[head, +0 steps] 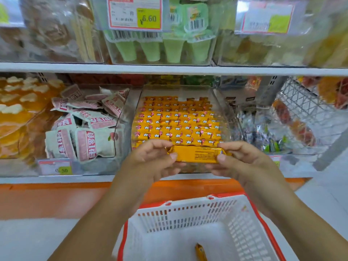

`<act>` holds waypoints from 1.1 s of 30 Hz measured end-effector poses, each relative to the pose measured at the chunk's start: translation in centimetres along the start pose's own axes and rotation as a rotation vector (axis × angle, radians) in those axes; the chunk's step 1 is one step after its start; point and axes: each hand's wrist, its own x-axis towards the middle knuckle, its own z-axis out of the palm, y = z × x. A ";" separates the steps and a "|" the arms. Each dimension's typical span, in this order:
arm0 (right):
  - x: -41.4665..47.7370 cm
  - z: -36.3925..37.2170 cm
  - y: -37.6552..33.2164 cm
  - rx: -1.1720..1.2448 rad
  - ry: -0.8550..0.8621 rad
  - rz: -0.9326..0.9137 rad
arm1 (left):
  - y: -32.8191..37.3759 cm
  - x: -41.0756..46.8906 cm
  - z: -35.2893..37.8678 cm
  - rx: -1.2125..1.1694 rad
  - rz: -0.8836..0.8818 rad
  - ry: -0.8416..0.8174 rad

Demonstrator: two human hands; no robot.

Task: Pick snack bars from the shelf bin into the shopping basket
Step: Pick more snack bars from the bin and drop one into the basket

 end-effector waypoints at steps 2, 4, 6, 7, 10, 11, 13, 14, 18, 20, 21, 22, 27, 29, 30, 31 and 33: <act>0.5 -0.5 -0.3 0.070 -0.031 -0.009 | 0.2 0.1 0.3 -0.064 -0.002 -0.025; 0.7 -0.9 -0.3 0.109 -0.009 0.007 | 0.2 0.3 0.7 -0.105 -0.020 -0.035; 0.8 -1.2 -0.1 0.149 0.007 0.034 | 0.3 0.4 0.9 -0.120 -0.035 -0.024; 0.9 -1.2 0.1 0.162 0.006 0.038 | 0.4 0.5 0.9 -0.128 -0.039 -0.023; 1.1 -1.1 0.4 0.182 0.019 0.058 | 0.3 0.7 1.1 -0.142 -0.047 -0.042; 1.1 -1.2 0.4 0.199 0.019 0.069 | 0.2 0.7 1.1 -0.137 -0.052 -0.042; 1.1 -1.6 0.5 0.234 -0.026 0.086 | 0.1 0.8 1.0 -0.120 -0.040 -0.043; 1.0 -1.8 0.5 0.244 -0.064 0.093 | 0.1 0.8 0.9 -0.122 -0.038 -0.052; 0.9 -2.2 0.3 0.211 -0.120 0.082 | 0.0 0.8 0.6 0.020 0.053 -0.065; 1.0 -2.2 0.4 0.160 -0.063 0.046 | -0.2 0.8 0.7 0.063 0.085 -0.013; 1.1 -2.2 0.4 0.120 -0.028 0.032 | -0.1 0.9 0.8 0.064 0.093 0.018; 1.2 -2.2 0.4 0.075 0.002 0.018 | -0.1 0.9 0.8 0.068 0.095 0.040; 1.3 -1.6 0.9 0.057 0.025 -0.006 | -0.3 1.3 1.6 -0.017 0.065 0.122; 1.3 -1.3 0.8 0.071 0.042 -0.022 | -0.3 1.3 1.9 0.002 0.081 0.169; 1.2 -1.2 0.7 0.071 0.045 -0.045 | -0.3 1.3 2.1 0.027 0.103 0.178; 1.0 -1.1 0.4 0.067 0.052 -0.069 | -0.3 1.2 2.1 0.056 0.133 0.177; 0.7 -0.9 0.0 0.039 0.063 -0.108 | -0.2 1.0 2.2 0.123 0.203 0.165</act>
